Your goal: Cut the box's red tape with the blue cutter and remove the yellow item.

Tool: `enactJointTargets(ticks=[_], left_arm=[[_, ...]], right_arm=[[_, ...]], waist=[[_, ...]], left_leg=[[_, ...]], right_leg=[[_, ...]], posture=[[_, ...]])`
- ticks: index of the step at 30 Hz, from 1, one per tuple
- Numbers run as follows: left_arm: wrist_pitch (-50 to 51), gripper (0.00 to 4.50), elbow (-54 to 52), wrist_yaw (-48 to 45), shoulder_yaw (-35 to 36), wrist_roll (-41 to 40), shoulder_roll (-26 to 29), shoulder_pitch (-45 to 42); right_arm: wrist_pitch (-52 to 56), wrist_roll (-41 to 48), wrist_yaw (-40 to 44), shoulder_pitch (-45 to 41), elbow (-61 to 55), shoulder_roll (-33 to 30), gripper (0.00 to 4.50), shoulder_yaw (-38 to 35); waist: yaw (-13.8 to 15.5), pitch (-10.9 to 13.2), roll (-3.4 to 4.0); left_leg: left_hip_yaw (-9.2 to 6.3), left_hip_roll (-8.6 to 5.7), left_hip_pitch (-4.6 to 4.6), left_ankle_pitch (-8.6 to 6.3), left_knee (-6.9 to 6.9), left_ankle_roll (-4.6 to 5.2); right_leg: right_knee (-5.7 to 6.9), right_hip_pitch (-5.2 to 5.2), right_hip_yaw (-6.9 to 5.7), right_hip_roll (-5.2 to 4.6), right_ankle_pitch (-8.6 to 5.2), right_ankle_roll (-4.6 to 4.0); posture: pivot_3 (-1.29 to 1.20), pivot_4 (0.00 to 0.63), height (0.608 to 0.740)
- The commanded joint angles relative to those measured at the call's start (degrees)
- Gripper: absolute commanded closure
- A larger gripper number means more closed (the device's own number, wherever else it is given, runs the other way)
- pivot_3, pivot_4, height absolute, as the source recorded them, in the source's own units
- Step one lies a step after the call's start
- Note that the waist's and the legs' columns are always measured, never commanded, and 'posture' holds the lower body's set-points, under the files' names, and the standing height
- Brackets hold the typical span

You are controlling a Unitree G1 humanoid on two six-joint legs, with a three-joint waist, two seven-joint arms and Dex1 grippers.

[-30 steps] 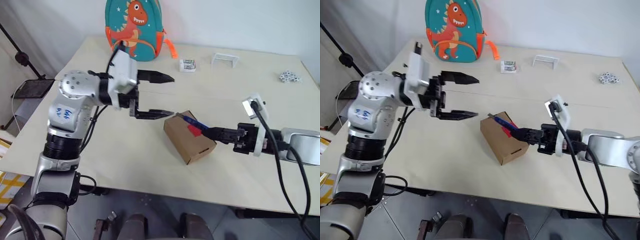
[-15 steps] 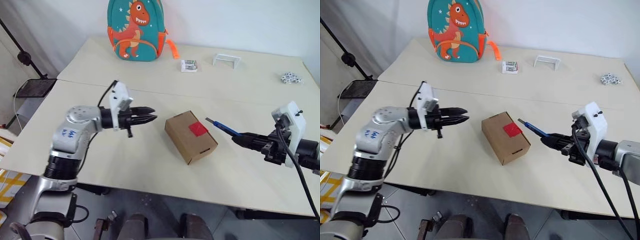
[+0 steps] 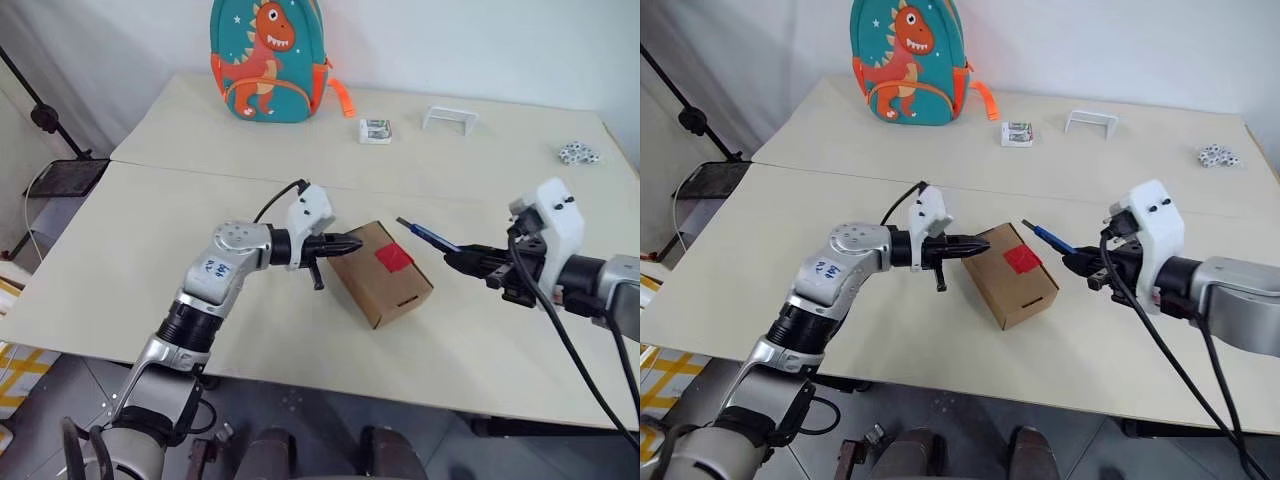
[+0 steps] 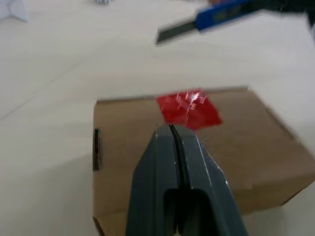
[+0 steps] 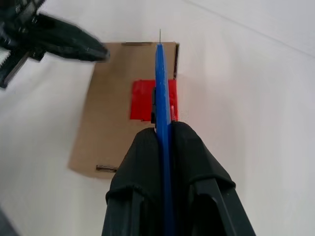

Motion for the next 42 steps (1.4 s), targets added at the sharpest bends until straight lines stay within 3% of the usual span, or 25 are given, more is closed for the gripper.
enactJointTargets(ticks=[1, 8, 20, 32, 42], left_arm=[[-2.2, 4.5, 2.6, 1.0, -2.0, 3.2, -2.1, -2.1], [0.0, 4.5, 3.4, 3.2, -2.6, 6.3, -4.7, -3.2], [10.6, 4.5, -0.8, -0.3, -3.5, 6.2, -1.5, -2.7], [13.3, 4.5, -2.6, -0.2, -3.9, 6.3, -1.8, -1.9], [13.9, 4.5, -3.8, 0.1, -4.0, 6.5, -1.5, -0.9]], right_arm=[[-0.2, 0.4, -4.2, -3.4, 0.6, 0.6, 4.38, 2.9], [0.4, 2.6, -8.4, -7.7, 1.9, 1.3, 4.38, 6.7], [1.6, 8.0, -14.8, -13.4, 3.7, 1.6, 4.38, 12.9], [3.1, 5.1, -16.2, -16.6, 5.1, 4.6, 4.38, 17.5], [4.5, 1.8, -14.7, -16.7, 6.3, 6.0, 4.38, 16.4]], waist=[[0.1, 0.0, 0.0], [0.0, 0.0, 0.0], [-0.1, 0.0, 0.02], [-0.1, 0.0, 0.02], [-0.1, 0.0, 0.02]], left_leg=[[-0.01, 0.0, -0.01, 0.0, 0.01, 0.0], [-0.02, -0.01, -0.02, 0.0, 0.01, 0.0], [-0.01, 0.06, 0.02, 0.0, 0.03, 0.0], [-0.01, 0.07, 0.01, 0.0, 0.03, 0.0], [-0.02, 0.07, 0.0, 0.0, 0.02, 0.0]], right_leg=[[0.0, 0.0, -0.01, 0.0, 0.0, 0.0], [0.0, 0.0, -0.03, -0.03, 0.01, 0.02], [0.04, 0.01, -0.04, -0.02, 0.01, 0.01], [0.0, 0.03, -0.04, -0.03, 0.01, 0.0], [0.01, 0.02, -0.04, -0.03, 0.01, 0.0]], posture=[[0.0, 0.15, 0.74], [0.0, 0.15, 0.74], [0.0, 0.15, 0.74], [0.0, 0.15, 0.74], [0.0, 0.15, 0.74]])
